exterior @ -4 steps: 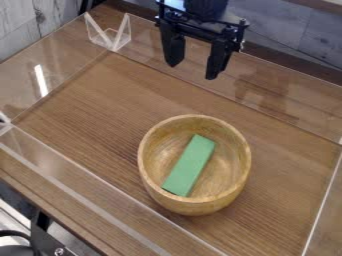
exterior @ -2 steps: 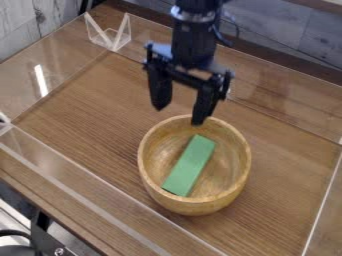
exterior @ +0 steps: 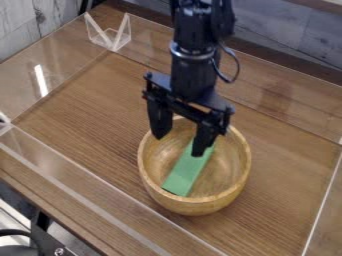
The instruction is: Move green stick from inside the wooden bowl to the table next to it
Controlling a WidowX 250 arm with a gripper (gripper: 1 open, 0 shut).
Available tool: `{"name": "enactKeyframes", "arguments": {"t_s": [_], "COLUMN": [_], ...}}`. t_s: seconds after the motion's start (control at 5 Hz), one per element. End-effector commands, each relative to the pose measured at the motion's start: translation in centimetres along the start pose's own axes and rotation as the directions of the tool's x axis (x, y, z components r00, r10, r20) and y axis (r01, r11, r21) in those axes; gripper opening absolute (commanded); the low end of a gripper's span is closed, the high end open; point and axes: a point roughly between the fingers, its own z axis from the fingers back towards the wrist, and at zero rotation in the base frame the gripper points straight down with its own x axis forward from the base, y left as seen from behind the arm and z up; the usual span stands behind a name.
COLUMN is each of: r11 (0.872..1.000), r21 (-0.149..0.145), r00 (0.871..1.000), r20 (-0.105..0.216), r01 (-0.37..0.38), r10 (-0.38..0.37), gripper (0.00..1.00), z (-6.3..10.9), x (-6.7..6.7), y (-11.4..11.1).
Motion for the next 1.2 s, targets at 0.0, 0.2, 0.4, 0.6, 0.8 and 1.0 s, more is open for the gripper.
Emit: {"name": "enactKeyframes", "arguments": {"t_s": [0.0, 0.2, 0.4, 0.6, 0.8, 1.0], "r11": [1.0, 1.0, 0.999, 0.999, 0.998, 0.998], "r21": [0.003, 0.014, 0.031, 0.05, 0.061, 0.064], "r00": [0.998, 0.995, 0.993, 0.992, 0.991, 0.99], "r20": [0.07, 0.098, 0.116, 0.124, 0.131, 0.138], "r01": [0.0, -0.001, -0.007, -0.015, -0.021, -0.026], "r10": [0.0, -0.001, 0.003, 0.009, 0.013, 0.017], "gripper": [1.0, 1.0, 1.0, 1.0, 1.0, 1.0], "z": [0.2, -0.5, -1.1, -1.6, -2.0, -2.2], "x": [0.4, 0.9, 1.4, 1.9, 2.1, 2.2], "y": [-0.8, -1.2, -1.2, -1.0, -0.8, -0.8]}}
